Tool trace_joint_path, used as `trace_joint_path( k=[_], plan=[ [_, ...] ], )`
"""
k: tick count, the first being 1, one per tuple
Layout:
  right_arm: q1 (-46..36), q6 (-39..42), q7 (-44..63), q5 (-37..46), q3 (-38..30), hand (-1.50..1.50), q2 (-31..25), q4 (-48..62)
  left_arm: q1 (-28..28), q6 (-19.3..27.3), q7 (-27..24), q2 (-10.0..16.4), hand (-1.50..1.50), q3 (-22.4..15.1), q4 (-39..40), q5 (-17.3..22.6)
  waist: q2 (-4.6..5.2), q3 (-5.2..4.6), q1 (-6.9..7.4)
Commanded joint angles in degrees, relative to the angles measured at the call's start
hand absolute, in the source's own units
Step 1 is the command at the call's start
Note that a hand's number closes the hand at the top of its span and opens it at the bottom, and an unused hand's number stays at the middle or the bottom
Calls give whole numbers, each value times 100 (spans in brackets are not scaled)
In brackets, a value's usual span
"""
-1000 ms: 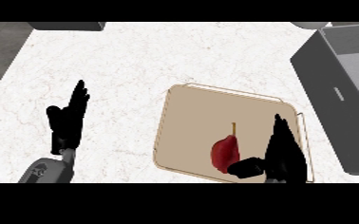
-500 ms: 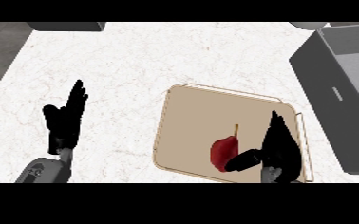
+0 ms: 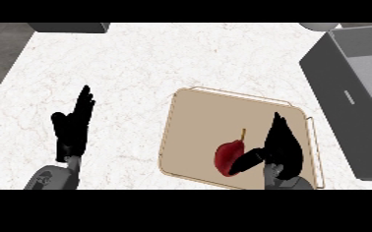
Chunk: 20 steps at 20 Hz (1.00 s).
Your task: Pick the pear from the tray and place it in the cardboard box
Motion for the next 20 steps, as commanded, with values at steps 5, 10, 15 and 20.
trace_joint_path(
  k=[5, 10, 15, 20],
  plan=[
    [-221, -364, 1371, 25, 106, -150, 16, 433, 159, -170, -1, 191, 0, 196, -106, 64, 21, 22, 1],
    [-527, -647, 1371, -40, 230, -150, 16, 831, -177, -184, 226, 214, 0, 251, -48, 25, 33, 26, 2],
    [-1066, -935, 1271, -43, 432, 150, 16, 1261, 46, 154, -52, -302, 0, -65, -55, -304, 36, 31, 16],
    [-930, -667, 1307, 575, 413, 150, 16, 977, 334, 12, 11, -123, 0, 0, -295, -277, 4, 29, -12]
  ],
)
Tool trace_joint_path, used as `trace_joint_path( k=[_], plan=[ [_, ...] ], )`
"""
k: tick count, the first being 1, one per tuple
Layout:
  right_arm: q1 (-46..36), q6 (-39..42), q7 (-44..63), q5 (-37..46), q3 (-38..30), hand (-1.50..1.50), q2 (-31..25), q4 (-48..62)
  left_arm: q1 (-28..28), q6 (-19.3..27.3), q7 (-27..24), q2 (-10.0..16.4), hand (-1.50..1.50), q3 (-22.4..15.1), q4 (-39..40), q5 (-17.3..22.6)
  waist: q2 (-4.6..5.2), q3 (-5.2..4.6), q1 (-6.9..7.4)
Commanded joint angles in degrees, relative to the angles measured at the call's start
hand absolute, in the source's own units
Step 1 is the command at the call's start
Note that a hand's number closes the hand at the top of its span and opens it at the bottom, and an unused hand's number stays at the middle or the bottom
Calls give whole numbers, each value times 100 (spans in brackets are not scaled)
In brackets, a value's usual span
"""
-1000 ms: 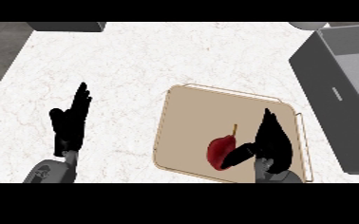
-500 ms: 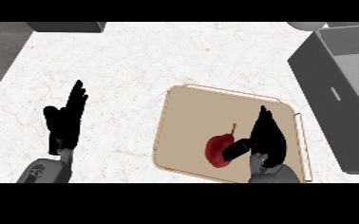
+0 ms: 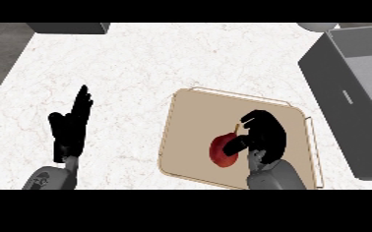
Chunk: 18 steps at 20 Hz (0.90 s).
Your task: Pick the pear from the tray and place it in the cardboard box
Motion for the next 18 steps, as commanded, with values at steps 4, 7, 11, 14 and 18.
trace_joint_path(
  k=[4, 7, 11, 14, 18],
  plan=[
    [-356, -81, 1244, 425, 80, 150, 15, 354, 239, -180, 184, 212, 0, 92, -335, 15, 54, 31, 21],
    [486, 606, -448, 107, 127, 150, -720, -497, 238, -59, -25, 1, 0, 187, -95, -73, 51, 31, -85],
    [912, 1110, -3072, -192, 1814, 150, -1608, -835, 64, -98, 116, 24, 0, 118, -89, 8, -41, 48, -57],
    [1109, 1263, -4047, -200, 2457, 150, -2238, -1286, 71, -68, 145, 50, 0, 138, -83, -3, -106, 57, -72],
    [1396, 1003, -5303, -257, 2585, 150, -3423, -2282, 226, -78, 102, 118, 0, 296, 5, 87, -137, 47, -315]
  ],
)
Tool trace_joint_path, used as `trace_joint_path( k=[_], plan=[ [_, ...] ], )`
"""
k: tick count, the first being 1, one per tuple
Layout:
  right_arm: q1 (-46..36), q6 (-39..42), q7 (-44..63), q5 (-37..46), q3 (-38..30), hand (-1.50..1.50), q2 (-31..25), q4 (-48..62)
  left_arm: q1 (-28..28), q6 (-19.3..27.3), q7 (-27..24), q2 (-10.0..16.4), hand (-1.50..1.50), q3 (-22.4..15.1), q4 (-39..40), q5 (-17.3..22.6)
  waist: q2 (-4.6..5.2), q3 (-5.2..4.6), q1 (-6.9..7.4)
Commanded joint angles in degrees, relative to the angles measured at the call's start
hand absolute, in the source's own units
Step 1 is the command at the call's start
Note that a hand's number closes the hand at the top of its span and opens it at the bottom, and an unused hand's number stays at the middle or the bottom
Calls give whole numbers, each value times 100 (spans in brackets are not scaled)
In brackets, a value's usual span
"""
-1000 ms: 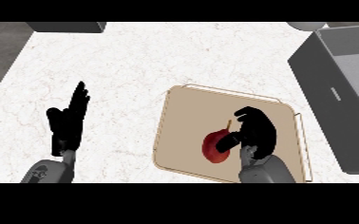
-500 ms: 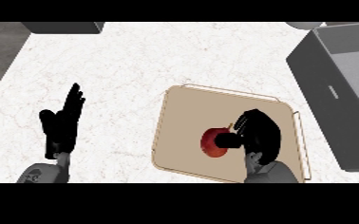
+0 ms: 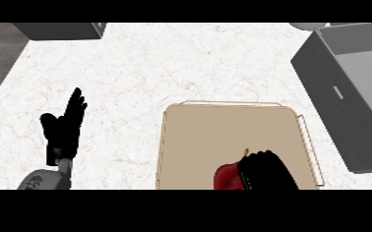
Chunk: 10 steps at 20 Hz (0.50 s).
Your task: Pick the pear from the tray and place it in the cardboard box
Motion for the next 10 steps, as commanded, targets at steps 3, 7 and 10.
trace_joint_path(
  k=[3, 7, 10],
  plan=[
    [501, -352, -1905, -230, 65, 150, -1783, -1398, 164, 94, -34, 79, 0, 185, 75, 42, -29, 11, -299],
    [878, -783, -2575, -876, -714, 150, -2554, -2316, 288, 114, -68, 63, 0, 234, -17, 90, -20, 18, -455],
    [1138, -1009, -2932, -1452, -1313, 150, -2901, -2863, 190, 212, -102, 75, 0, 304, 60, 42, 14, 18, -639]
  ],
)
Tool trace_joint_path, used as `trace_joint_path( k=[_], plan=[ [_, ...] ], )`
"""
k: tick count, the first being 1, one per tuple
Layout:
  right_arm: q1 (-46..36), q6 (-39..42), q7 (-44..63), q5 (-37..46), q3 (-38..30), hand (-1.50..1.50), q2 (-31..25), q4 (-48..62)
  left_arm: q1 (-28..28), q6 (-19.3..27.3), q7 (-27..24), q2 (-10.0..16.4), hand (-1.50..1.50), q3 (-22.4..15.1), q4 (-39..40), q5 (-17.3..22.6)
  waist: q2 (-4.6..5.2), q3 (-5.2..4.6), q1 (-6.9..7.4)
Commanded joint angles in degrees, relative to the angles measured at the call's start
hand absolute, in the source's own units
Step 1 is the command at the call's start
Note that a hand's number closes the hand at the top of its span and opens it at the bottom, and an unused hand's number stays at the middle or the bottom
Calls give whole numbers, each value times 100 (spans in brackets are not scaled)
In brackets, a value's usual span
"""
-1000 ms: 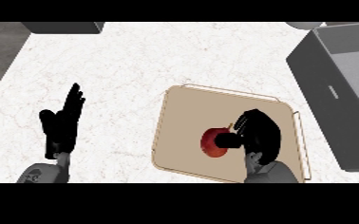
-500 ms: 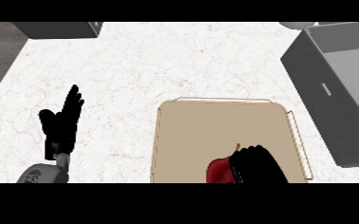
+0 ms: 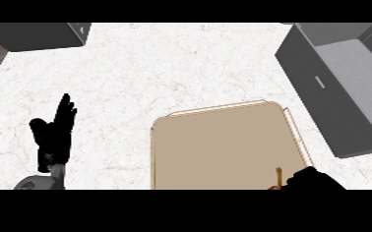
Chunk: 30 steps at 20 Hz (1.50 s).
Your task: Pick the pear from the tray and place it in the cardboard box
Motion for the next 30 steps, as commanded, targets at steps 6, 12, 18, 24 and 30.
trace_joint_path(
  k=[6, 12, 18, 24, 30],
  plan=[
    [877, -618, -1162, -1693, -2172, 150, -1164, -507, 226, -92, -25, 160, 0, 152, -225, 107, 31, 27, -83],
    [911, -574, -2194, -3267, -3989, 150, -1397, 326, 226, -85, -135, -1, 0, 13, -149, 11, 106, 1, 57],
    [929, 470, -3944, -4729, -5483, 150, -1738, 2291, -38, -137, 5, -4, 0, -62, -147, -51, 153, -5, 279],
    [302, 1646, -5285, -4992, -5740, 150, -1987, 4533, -380, -178, 33, -231, 0, -224, -32, -220, 208, -16, 652],
    [-1545, 1483, -5455, -3989, -4425, 150, -1679, 6028, -604, -235, 149, -329, 0, -213, 78, -343, 235, -17, 856]
  ],
)
